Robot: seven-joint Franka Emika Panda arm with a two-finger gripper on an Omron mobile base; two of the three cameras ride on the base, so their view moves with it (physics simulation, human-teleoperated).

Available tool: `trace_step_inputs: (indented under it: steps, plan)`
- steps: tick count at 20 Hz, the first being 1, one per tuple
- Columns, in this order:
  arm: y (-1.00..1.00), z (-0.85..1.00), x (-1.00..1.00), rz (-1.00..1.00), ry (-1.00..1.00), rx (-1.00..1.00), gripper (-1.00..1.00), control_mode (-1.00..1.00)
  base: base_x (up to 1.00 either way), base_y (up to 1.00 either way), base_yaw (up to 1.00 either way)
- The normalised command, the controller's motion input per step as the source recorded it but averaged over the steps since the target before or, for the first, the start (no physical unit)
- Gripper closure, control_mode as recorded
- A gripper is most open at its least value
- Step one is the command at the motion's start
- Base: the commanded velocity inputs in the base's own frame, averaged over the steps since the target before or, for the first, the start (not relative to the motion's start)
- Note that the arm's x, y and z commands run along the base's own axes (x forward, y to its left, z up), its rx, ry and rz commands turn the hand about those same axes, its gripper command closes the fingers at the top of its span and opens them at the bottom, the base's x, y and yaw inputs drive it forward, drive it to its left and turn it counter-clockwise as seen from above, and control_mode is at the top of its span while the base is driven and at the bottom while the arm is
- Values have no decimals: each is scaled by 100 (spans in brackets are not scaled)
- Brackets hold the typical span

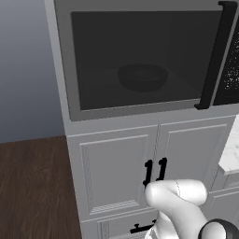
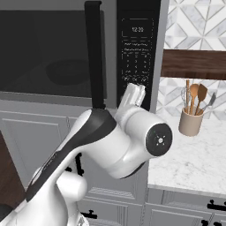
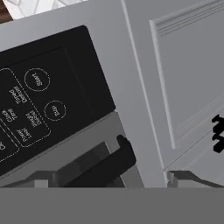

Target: Pick the sweet potato from the sink and place it in the bowl. Then pick the bowl and place it in the microwave. Then close the microwave door and press the start button.

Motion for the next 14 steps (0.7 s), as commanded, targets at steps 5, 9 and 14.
trace_step_inputs:
  steps: [5, 9, 14]
  plan:
    - [-7, 0, 28, 0, 0, 2, -100, -100, 0, 0, 0]
    - [-8, 0, 28, 0, 0, 2, -100, -100, 0, 0, 0]
    - [-16, -3, 18, 0, 0, 2, -100, -100, 0, 0, 0]
